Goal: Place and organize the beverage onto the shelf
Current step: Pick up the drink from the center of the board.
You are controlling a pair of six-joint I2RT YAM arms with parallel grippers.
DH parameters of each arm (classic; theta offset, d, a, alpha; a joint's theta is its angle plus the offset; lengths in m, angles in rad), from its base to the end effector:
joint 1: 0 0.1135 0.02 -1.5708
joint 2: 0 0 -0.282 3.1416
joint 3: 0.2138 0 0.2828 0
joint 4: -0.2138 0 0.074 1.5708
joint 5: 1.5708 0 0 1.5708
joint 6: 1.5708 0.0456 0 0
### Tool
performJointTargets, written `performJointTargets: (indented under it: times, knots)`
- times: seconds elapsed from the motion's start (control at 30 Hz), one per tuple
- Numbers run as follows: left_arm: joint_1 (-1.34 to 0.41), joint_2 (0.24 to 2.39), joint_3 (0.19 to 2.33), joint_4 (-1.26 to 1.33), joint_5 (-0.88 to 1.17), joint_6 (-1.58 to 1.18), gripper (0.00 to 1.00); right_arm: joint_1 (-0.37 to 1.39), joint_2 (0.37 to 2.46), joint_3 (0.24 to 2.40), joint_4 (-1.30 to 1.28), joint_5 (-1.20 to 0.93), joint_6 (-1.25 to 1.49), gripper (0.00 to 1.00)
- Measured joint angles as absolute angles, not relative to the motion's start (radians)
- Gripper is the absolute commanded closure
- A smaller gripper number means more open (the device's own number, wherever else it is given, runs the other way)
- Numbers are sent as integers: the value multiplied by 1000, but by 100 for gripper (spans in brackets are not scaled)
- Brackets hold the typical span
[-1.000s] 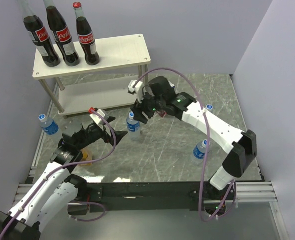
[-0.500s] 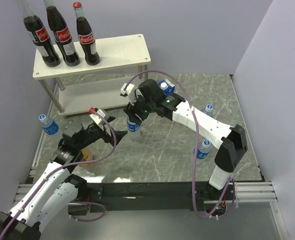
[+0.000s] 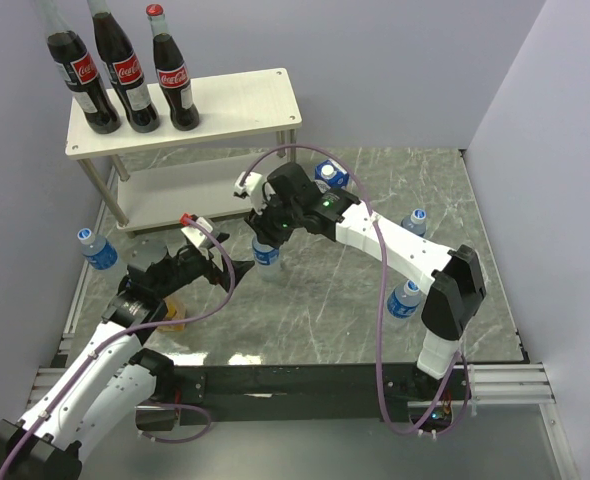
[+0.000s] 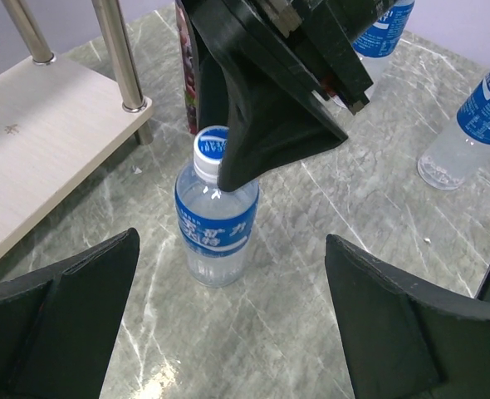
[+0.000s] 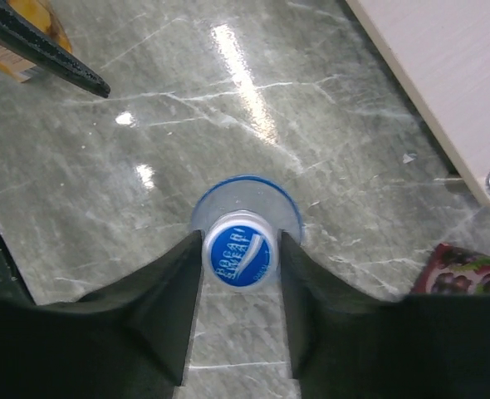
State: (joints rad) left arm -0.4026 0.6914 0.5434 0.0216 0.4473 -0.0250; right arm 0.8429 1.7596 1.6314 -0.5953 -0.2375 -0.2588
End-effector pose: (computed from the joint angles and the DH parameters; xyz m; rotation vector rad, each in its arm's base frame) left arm 0.1755 -0.0962 0.2974 0.6536 1.6058 -0.6956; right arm 0.2870 0.3381 0.3363 -1.3284 1.9227 0.5696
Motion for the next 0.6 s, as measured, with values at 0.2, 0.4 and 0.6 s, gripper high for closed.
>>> performJointTargets:
  times: [0.2,0.4,0.6]
  knots:
    - [-403,691,543,21,447,-19,1,845,1775,1658,-607,-228,-256,88]
    - [-403,692,543,21,447,-19,0,846,1777,1668,-627,-225,-258,100]
    - [-403,733,543,44,448,-30,1,846,1771,1669,-635,-217,-256,100]
